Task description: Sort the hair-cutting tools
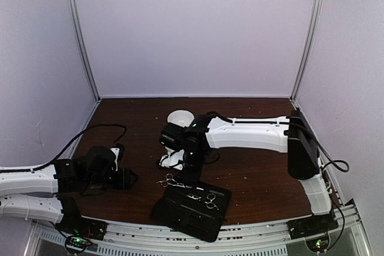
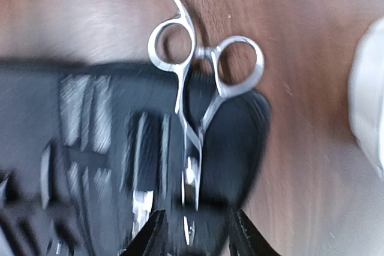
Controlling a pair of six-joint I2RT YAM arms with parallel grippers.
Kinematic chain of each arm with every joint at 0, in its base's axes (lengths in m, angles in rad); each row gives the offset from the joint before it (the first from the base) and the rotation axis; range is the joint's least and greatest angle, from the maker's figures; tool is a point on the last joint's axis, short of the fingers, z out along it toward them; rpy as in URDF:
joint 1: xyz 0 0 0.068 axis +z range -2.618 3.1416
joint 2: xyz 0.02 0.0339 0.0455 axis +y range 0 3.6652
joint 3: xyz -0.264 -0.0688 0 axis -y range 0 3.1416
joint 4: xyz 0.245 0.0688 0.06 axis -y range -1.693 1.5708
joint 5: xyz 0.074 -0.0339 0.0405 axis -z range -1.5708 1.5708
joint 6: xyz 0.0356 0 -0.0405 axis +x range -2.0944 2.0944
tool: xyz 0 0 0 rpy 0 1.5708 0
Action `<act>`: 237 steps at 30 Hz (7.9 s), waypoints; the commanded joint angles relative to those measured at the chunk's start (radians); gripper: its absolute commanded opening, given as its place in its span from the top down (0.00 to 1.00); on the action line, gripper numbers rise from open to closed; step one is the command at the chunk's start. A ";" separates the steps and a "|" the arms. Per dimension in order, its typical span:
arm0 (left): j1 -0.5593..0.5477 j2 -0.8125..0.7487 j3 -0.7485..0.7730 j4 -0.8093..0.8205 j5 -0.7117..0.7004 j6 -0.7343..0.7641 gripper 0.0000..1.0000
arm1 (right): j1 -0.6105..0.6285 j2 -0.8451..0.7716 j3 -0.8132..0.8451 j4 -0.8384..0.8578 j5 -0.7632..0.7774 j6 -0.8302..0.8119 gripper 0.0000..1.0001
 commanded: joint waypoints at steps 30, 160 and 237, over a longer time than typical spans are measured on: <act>-0.015 0.269 0.425 -0.169 0.240 0.628 0.46 | -0.149 -0.240 -0.524 0.296 -0.088 -0.133 0.83; -0.085 0.891 0.861 -0.461 0.065 0.936 0.66 | -0.376 -0.312 -0.413 0.156 -0.317 -0.296 0.72; -0.213 0.900 0.890 -0.344 -0.060 0.863 0.59 | -0.409 -0.412 -0.349 0.101 -0.221 -0.305 0.67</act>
